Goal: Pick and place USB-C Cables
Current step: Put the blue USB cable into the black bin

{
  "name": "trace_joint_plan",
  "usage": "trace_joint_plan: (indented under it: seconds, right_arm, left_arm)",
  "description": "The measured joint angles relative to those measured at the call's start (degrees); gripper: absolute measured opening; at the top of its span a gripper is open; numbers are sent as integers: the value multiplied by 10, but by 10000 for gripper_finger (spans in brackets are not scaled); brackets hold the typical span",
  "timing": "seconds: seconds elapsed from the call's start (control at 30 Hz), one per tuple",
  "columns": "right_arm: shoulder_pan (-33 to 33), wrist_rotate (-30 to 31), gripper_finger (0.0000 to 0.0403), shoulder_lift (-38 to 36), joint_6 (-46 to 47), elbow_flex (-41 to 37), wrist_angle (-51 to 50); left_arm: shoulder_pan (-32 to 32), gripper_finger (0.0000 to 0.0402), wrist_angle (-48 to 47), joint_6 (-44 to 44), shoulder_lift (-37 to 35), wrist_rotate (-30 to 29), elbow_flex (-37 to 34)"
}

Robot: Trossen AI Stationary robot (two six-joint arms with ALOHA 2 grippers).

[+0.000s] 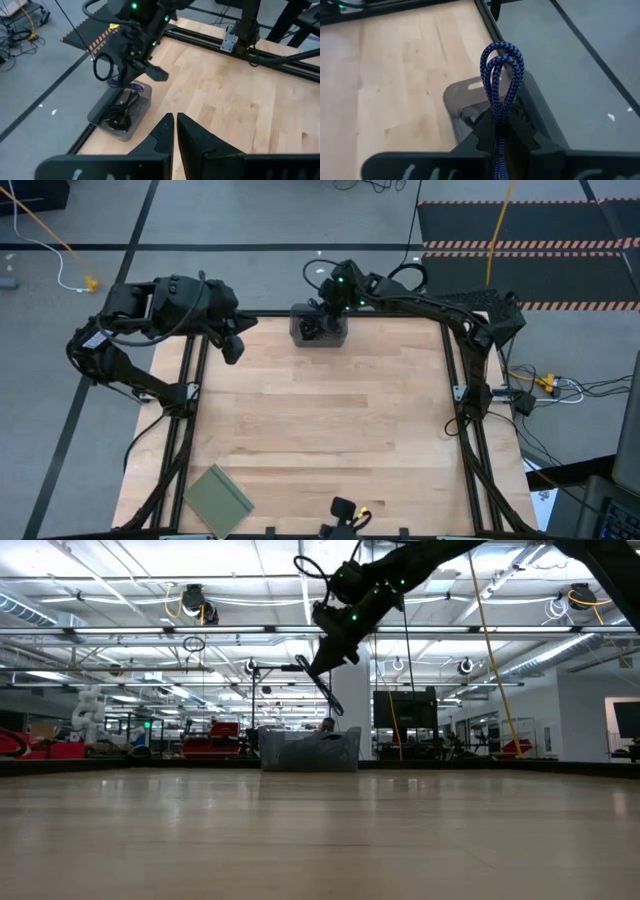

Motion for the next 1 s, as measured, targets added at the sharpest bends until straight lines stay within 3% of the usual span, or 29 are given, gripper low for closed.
trace_joint_plan:
  seconds: [0.87, 1.0]
  right_arm:
    - [-9, 8, 14, 17, 1, -174, 151]
    - [-8, 15, 31, 17, 4, -182, 155]
  left_arm:
    - [0, 26, 3, 4, 23, 0, 0]
    - [0, 26, 3, 3, 21, 0, 0]
